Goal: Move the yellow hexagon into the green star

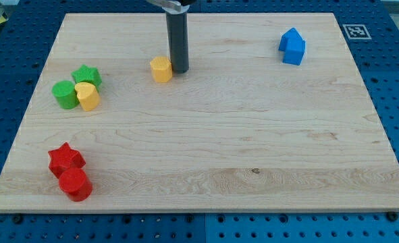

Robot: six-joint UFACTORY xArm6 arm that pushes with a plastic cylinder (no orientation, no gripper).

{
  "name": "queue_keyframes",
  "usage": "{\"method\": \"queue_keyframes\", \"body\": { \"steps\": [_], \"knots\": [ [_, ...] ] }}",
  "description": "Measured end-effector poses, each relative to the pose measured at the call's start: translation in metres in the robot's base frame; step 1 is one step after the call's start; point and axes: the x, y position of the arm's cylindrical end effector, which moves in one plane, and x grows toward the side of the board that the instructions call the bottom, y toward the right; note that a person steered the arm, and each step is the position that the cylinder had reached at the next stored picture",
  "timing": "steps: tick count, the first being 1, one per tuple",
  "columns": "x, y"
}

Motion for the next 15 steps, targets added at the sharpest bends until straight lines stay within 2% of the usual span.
{"method": "queue_keyframes", "body": {
  "steps": [1, 5, 11, 13, 15],
  "knots": [
    [0.008, -0.023],
    [-0.008, -0.039],
    [0.005, -0.097],
    [0.006, -0.042],
    [0.034, -0.039]
  ]
}}
